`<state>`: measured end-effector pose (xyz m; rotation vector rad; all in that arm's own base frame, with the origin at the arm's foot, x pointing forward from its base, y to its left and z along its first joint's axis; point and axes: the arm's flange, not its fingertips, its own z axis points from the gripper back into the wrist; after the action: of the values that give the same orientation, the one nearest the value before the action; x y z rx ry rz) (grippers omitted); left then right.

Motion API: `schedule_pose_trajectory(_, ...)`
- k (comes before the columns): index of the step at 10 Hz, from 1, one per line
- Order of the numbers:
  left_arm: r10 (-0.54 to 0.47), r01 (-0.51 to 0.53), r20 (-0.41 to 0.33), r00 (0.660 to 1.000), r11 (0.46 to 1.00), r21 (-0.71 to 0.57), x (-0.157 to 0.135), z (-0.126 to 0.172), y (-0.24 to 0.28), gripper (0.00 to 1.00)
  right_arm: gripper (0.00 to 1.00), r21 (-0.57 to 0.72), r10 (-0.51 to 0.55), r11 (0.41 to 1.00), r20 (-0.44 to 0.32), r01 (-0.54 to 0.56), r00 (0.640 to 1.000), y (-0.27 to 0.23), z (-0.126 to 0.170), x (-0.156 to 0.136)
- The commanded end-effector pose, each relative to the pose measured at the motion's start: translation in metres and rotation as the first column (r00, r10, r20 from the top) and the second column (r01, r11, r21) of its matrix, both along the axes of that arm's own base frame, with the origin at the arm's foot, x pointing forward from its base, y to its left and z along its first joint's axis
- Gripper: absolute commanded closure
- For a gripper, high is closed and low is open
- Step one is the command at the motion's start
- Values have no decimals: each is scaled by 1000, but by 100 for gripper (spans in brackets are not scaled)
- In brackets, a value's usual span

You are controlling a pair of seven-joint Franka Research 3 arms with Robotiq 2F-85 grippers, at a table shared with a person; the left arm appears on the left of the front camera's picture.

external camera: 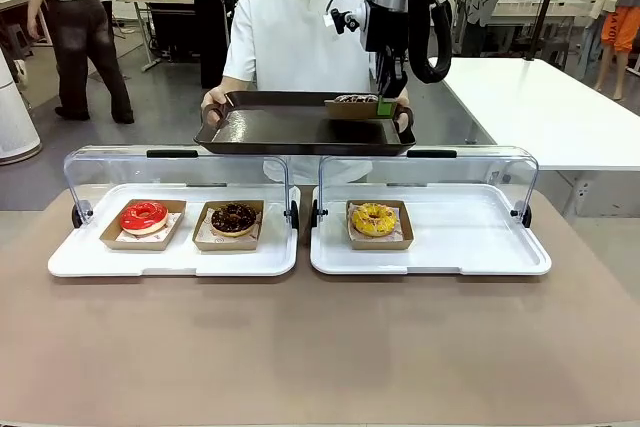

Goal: Provide the desired donut to the person.
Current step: Place the picked Paper togo box onto the Handle tray extended by the person.

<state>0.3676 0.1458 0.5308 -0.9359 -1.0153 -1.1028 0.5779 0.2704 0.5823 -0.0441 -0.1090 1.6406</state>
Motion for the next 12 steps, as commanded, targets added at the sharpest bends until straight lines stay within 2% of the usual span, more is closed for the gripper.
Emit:
schedule_pose_trajectory(1, -3, 3, 6, 1000, 1000, -10, -1, 1, 1, 0, 98, 36, -33, 999, -7, 34, 999, -1, 0, 15)
schedule_pose_trajectory(6, -3, 3, 6, 1000, 1000, -10, -1, 1, 1, 0, 98, 57, -65, 996, -52, 68, 997, -11, -10, 29)
schedule_pose_trajectory(7, -3, 3, 6, 1000, 1000, -10, -1, 1, 1, 0, 90, 60, -65, 996, -64, 69, 996, -12, -11, 30)
schedule_pose_trajectory(8, -3, 3, 6, 1000, 1000, -10, -1, 1, 1, 0, 70, 62, -64, 996, -71, 68, 995, -12, -11, 30)
schedule_pose_trajectory(9, -3, 3, 6, 1000, 1000, -10, -1, 1, 1, 0, 44, 62, -60, 996, -75, 65, 995, -12, -11, 30)
schedule_pose_trajectory(10, -3, 3, 6, 1000, 1000, -10, -1, 1, 1, 0, 13, 61, -56, 996, -77, 61, 995, -12, -11, 29)
schedule_pose_trajectory(11, -3, 3, 6, 1000, 1000, -10, -1, 1, 1, 0, 27, 61, -54, 996, -76, 59, 996, -11, -10, 29)
schedule_pose_trajectory(12, -3, 3, 6, 1000, 1000, -10, -1, 1, 1, 0, 0, 62, -53, 996, -74, 58, 996, -11, -9, 30)
